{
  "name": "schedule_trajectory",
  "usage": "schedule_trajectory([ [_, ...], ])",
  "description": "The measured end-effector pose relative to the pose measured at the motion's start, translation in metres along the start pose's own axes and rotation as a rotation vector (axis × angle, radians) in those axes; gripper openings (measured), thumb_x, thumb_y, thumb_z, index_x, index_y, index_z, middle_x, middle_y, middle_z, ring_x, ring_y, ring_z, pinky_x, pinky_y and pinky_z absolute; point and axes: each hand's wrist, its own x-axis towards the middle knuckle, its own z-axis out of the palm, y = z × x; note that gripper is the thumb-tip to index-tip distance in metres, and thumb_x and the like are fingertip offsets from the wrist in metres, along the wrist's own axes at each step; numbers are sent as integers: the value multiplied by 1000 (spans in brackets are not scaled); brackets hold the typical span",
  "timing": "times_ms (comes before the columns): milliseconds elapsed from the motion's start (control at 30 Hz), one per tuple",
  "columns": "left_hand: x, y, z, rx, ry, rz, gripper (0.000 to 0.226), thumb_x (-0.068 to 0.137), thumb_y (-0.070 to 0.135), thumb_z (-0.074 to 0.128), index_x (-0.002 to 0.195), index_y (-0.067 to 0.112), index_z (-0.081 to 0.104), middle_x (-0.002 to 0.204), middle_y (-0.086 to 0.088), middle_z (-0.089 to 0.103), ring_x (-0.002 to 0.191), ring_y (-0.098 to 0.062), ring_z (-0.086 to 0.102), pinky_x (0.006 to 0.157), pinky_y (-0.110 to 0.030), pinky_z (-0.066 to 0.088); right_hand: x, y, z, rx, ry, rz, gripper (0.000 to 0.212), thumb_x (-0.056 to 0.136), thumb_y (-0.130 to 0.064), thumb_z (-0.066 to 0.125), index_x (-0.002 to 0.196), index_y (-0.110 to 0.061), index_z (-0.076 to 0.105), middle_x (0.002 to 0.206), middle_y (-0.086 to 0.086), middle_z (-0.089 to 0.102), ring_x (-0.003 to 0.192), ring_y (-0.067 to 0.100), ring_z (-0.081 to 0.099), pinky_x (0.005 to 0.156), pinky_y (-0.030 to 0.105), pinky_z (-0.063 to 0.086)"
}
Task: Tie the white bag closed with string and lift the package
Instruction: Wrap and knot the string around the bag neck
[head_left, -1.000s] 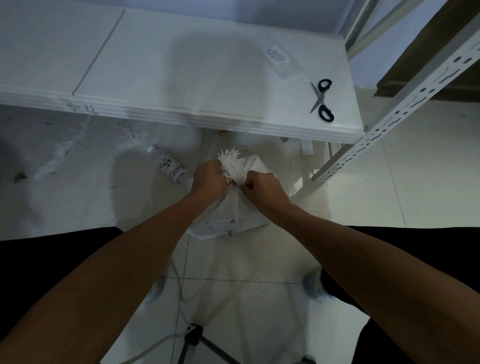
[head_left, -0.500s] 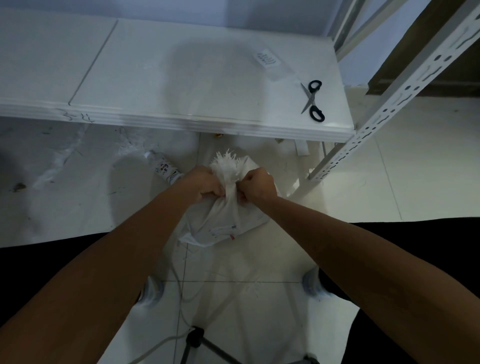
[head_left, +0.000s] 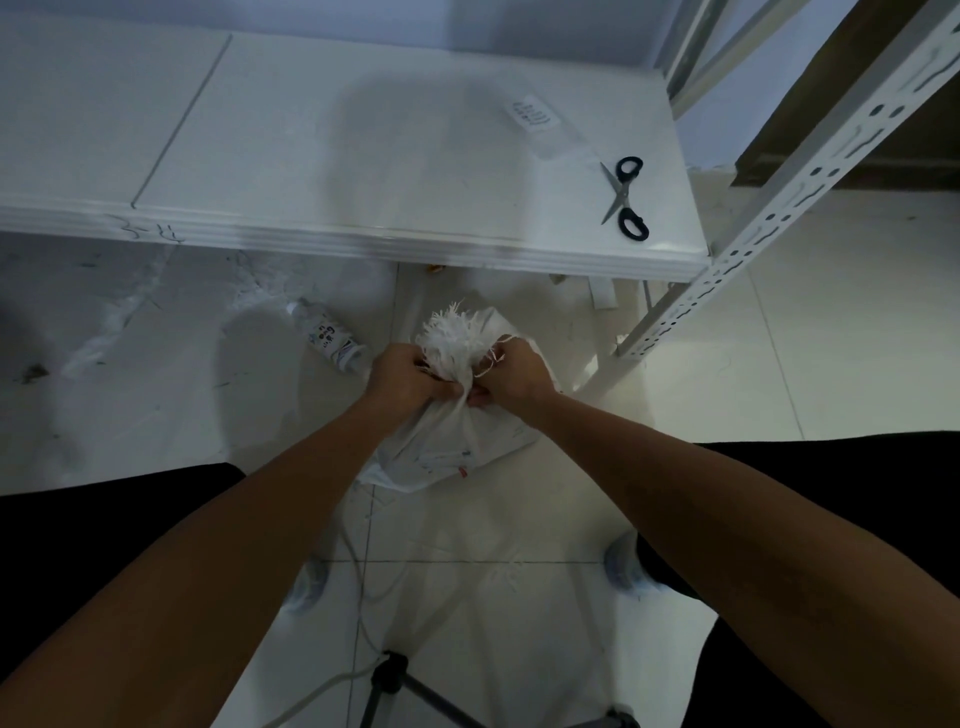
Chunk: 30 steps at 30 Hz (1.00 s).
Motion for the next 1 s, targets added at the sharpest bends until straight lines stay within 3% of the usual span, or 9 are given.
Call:
schedule_trajectory([
  [67, -4, 3, 2, 9, 26, 22, 50, 40, 31, 94, 83, 14, 76, 87, -3, 77, 82, -19, 73, 82, -45, 59, -6, -2, -3, 41, -29, -33, 23, 75, -8, 69, 88, -1, 51, 82, 24, 67, 64, 37, 71, 60, 51, 61],
  [167, -6, 3, 4, 4, 83, 49, 39, 48, 18, 94, 81, 17, 74, 86, -3, 76, 80, -18, 72, 80, -42, 60, -7, 1, -12, 110, -146, -82, 23, 88, 8, 58, 78, -8, 46, 73, 16, 63, 62, 31, 66, 65, 39, 62],
  [267, -6, 0, 5, -3, 106, 87, 40, 47, 17, 94, 82, 18, 74, 86, -4, 76, 80, -19, 72, 78, -42, 60, -5, 5, -18, 183, -241, -105, 22, 88, 15, 55, 77, -4, 52, 70, 15, 59, 65, 28, 64, 72, 36, 61],
  [367, -9, 1, 8, -20, 147, 123, 45, 50, 16, 93, 89, 18, 72, 88, 0, 75, 81, -15, 70, 74, -29, 57, -5, 7, -22, 185, -277, -112, 15, 85, 18, 57, 86, 3, 58, 72, 17, 61, 67, 23, 67, 75, 33, 61],
  [500, -16, 1, 13, -64, 207, 143, 36, 55, 14, 91, 83, 21, 70, 78, 7, 72, 70, -4, 66, 64, -14, 51, -6, 6, -23, 181, -278, -129, 13, 82, 18, 61, 95, 16, 61, 83, 26, 63, 69, 22, 69, 73, 29, 62],
  [633, -19, -6, 22, -122, 239, 148, 26, 60, 10, 88, 78, 12, 69, 73, 1, 70, 67, -9, 63, 65, -20, 50, -6, 5, -22, 183, -257, -116, 15, 81, 16, 64, 96, 16, 62, 90, 30, 64, 76, 30, 67, 74, 31, 62],
  [800, -20, -9, 26, -167, 237, 195, 18, 67, 7, 84, 79, 3, 71, 75, -5, 72, 69, -6, 65, 70, -17, 52, -5, 1, -19, 217, -241, -75, 6, 83, 8, 67, 88, 6, 64, 80, 22, 66, 70, 25, 70, 72, 32, 62],
  [1000, -19, -14, 26, -151, 217, 237, 20, 69, 6, 83, 85, 12, 72, 82, 2, 73, 78, -6, 70, 78, -18, 53, -5, -1, -20, 242, -244, -8, 11, 86, 8, 64, 77, 2, 65, 83, 21, 65, 78, 32, 69, 77, 37, 61],
])
